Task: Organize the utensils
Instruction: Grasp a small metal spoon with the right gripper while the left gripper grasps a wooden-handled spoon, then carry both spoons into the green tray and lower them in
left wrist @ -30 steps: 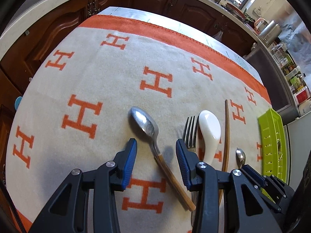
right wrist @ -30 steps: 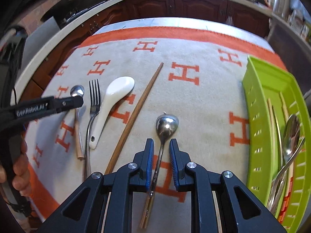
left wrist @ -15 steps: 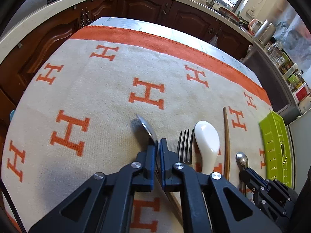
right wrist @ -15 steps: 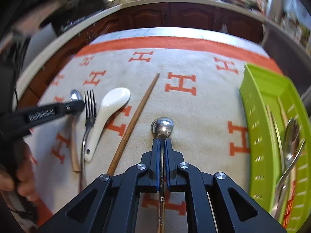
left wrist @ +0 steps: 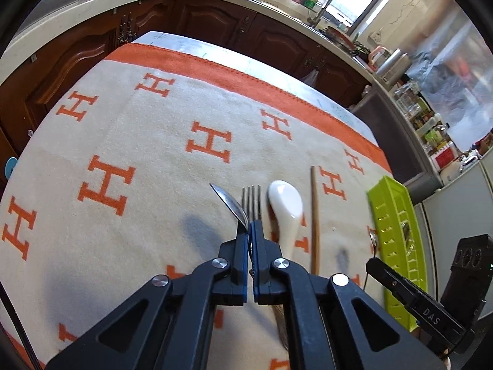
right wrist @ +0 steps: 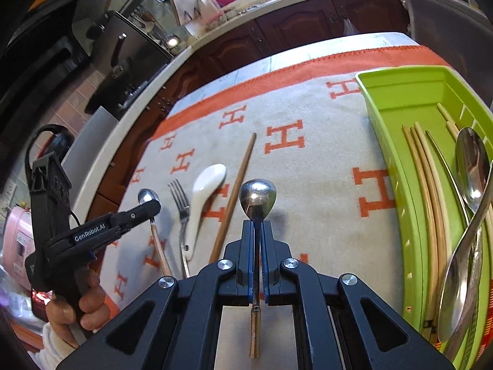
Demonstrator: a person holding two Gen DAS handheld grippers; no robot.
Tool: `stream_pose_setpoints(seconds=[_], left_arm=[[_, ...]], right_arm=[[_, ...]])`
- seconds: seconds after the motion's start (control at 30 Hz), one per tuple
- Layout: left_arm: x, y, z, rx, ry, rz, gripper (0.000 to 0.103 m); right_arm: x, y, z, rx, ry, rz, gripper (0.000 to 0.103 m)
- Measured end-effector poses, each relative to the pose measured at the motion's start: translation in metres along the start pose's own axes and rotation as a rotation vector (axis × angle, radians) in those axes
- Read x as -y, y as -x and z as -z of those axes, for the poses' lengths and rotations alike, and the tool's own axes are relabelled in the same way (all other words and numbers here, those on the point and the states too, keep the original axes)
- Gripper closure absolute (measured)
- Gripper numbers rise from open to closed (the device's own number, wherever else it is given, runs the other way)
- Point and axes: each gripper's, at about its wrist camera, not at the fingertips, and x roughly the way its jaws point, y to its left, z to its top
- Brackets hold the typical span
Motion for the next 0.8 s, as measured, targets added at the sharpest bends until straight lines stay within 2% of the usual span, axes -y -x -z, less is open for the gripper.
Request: stream_pose_setpoints(seconds=[0.2, 0.5, 0.63, 0.8], left_arm=[[0.024, 0.02, 0.008, 0.014, -0.064, 0.051, 0.103], [0.081, 0.035, 0.024, -0.002, -0.201, 0.12, 0.103], [0.113, 0.039, 0.03, -0.009, -0.266, 0.16, 0.103], [0.162, 0.034, 0.034, -0.025, -0.347, 0.21, 0.103]], right_arm=[[-0.006, 0.036, 0.005, 0.089, 0.03, -0.052, 0.1], [-0.009, 0.112, 0.016, 0.229, 0.059, -0.052, 0.1], [-0.002, 0.162, 0.02, 0.288, 0.057, -0.017, 0.1], [0.013, 0.216, 0.024, 0.336, 0.07, 0.096, 0.1]])
